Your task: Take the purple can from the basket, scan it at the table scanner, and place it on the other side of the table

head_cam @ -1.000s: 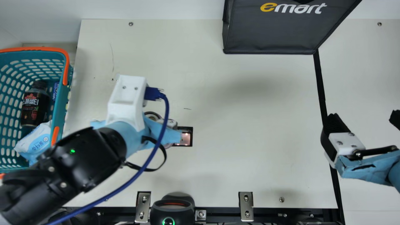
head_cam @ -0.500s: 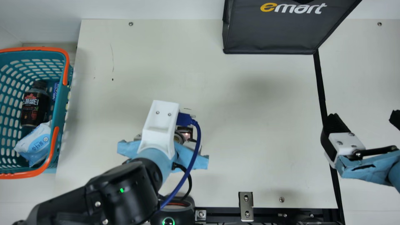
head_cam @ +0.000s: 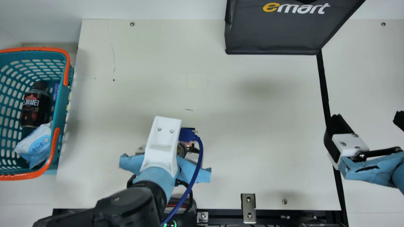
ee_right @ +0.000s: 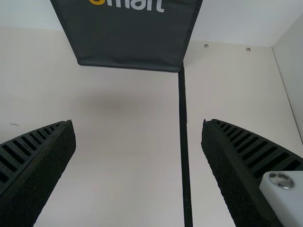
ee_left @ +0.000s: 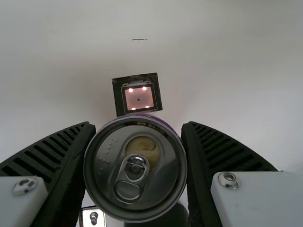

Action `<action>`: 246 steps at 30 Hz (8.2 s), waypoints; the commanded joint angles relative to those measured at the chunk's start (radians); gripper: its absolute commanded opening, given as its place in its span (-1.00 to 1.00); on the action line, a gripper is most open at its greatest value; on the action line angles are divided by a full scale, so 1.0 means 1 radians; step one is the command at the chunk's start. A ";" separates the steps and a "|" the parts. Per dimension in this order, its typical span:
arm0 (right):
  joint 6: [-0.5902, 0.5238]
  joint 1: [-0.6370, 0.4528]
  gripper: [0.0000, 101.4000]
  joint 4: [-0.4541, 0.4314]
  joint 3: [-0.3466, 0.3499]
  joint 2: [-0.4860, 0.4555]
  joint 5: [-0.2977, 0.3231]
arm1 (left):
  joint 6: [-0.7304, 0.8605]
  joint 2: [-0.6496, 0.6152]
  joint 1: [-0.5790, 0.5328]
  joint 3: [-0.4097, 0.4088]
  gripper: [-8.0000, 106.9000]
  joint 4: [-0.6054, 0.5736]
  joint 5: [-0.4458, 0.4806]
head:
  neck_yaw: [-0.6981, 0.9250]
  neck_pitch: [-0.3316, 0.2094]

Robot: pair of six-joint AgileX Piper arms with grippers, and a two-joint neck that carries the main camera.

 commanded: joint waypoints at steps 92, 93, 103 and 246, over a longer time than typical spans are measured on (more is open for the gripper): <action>0.000 0.000 0.87 0.002 0.000 0.000 0.000 | 0.129 0.061 0.202 0.078 -0.42 -0.012 -0.216 | 0.002 -0.029; 0.000 0.000 0.87 0.002 0.000 0.000 0.000 | 0.131 0.062 0.202 0.078 -0.36 -0.014 -0.217 | 0.002 -0.029; 0.000 0.000 0.87 0.002 0.000 0.000 0.000 | 0.138 0.065 0.206 0.084 0.22 -0.023 -0.223 | 0.002 -0.029; 0.000 0.000 0.87 0.004 0.000 0.000 0.000 | 0.199 0.197 0.295 -0.121 0.12 -0.213 -0.060 | 0.002 -0.029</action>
